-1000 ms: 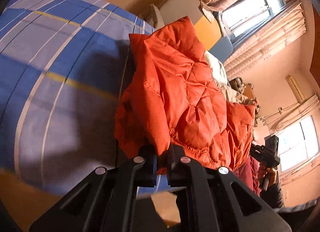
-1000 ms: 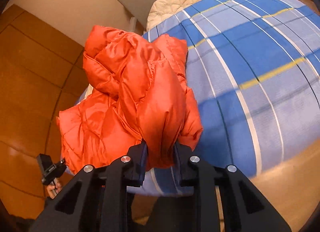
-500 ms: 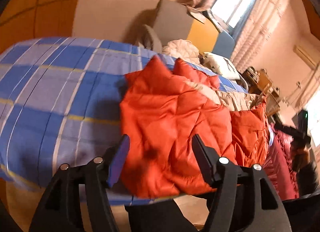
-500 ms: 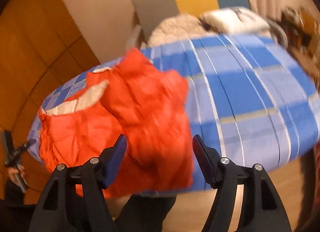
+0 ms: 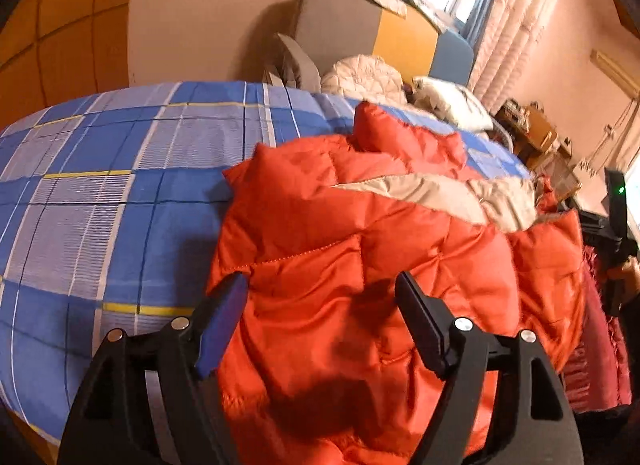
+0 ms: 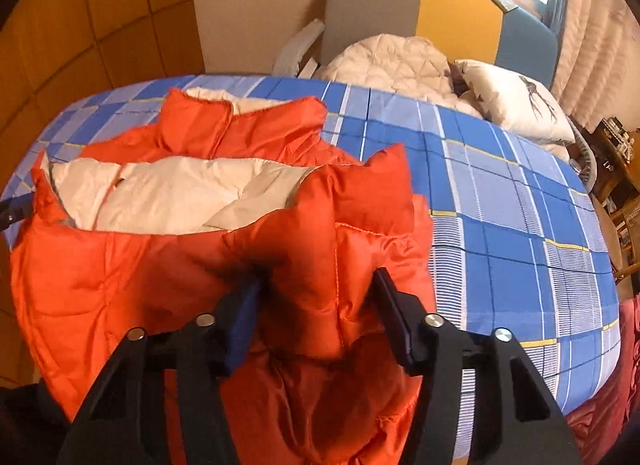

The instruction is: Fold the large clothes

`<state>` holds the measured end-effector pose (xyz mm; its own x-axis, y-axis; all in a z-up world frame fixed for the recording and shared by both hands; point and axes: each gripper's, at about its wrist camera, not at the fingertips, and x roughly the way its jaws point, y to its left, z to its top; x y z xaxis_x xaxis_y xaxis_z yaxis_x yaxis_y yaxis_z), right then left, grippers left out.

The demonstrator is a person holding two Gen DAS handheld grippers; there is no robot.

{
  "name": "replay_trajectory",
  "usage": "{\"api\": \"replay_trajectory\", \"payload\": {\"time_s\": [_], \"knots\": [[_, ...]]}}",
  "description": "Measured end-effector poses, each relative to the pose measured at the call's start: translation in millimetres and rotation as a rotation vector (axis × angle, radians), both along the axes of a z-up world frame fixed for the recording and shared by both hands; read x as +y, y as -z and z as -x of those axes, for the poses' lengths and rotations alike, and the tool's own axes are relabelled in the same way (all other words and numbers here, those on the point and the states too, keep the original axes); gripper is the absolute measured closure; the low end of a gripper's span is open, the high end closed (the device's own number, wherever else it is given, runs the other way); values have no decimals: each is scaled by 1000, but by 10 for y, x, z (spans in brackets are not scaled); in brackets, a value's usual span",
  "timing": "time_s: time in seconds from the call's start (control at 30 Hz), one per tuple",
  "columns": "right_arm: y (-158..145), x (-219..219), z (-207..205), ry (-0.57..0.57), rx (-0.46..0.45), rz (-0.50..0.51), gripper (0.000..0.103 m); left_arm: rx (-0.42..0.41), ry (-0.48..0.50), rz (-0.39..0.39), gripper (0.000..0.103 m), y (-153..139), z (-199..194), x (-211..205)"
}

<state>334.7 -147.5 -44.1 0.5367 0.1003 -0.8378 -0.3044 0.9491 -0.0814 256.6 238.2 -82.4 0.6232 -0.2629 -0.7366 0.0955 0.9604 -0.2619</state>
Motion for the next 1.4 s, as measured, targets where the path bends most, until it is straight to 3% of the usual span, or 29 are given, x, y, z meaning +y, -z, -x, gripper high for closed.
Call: {"api": "replay_trajectory", "payload": {"time_s": [0.13,0.23,0.27,0.3,0.4,0.63,0.87,0.93,0.97,1.03,1.07,1.1,1.17,1.3,1.4], "knots": [[61,-5,-42,1,14,-3,69,24,3,11,34,102,-158,15],[78,-24,-47,5,21,-12,71,21,29,11,56,120,-221,-16],[81,-38,-50,10,21,-13,72,15,30,3,80,115,-231,-24],[87,-51,-66,15,22,-12,74,6,25,0,97,99,-229,-19],[101,-105,-89,37,24,-28,78,-39,-4,1,101,4,-181,35],[24,-171,-133,87,-13,-40,85,-115,-53,-10,101,-194,-125,127],[139,-166,-244,135,-6,-38,85,-22,-104,-82,101,105,-461,-37],[113,-188,-222,137,-17,-51,82,-34,-130,-72,101,76,-443,-33],[107,-203,-203,135,-17,-55,76,-42,-129,-73,100,59,-418,-39],[94,-240,-177,140,-25,-52,57,-52,-140,-84,92,36,-366,-17],[82,-265,-157,150,-37,-48,41,-58,-147,-85,86,23,-328,7],[72,-298,-140,157,-44,-59,35,-64,-156,-83,66,6,-295,27],[73,-341,-124,160,-37,-77,35,-89,-185,-77,39,-28,-211,84],[188,-386,-147,151,4,-96,31,-55,-189,-72,34,61,-194,186],[214,-419,-195,163,21,-135,35,1,-149,29,37,191,-298,246]]}}
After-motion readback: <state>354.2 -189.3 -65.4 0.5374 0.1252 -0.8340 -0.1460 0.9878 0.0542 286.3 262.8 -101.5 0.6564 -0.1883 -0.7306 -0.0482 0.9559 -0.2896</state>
